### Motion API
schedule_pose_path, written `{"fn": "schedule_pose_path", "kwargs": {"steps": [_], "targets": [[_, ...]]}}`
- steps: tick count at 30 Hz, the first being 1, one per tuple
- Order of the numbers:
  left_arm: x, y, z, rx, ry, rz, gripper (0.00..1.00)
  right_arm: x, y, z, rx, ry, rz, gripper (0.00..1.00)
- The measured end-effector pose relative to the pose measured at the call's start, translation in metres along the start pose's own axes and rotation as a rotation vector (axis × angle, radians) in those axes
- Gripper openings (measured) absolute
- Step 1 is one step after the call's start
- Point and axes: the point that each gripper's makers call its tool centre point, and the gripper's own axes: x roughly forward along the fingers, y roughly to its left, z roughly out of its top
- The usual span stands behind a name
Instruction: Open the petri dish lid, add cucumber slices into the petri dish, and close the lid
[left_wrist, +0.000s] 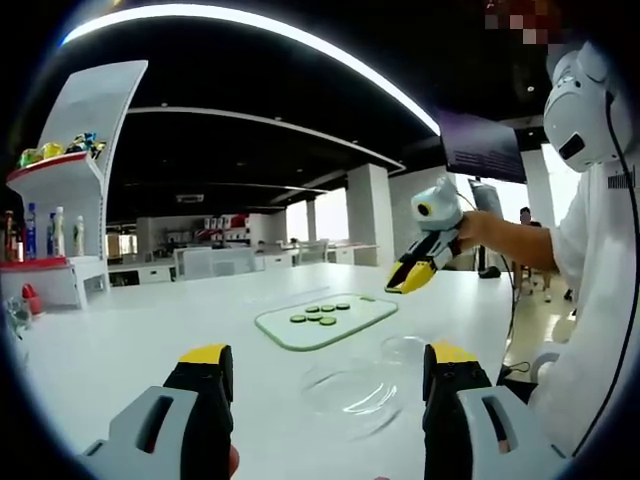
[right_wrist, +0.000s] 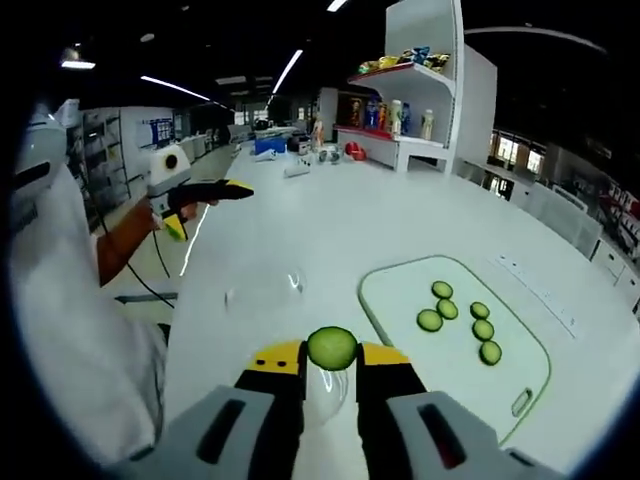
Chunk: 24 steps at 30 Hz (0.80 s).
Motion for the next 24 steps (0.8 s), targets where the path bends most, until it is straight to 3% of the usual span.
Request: {"fn": "schedule_pose_path", "kwargs": {"steps": [24], "targets": [[0.003,-0.009,-0.007,-0.016,0.009,-0.017,0.79,0.023,0.025,-0.032,0.011,0.058,0.065,0.19]]}}
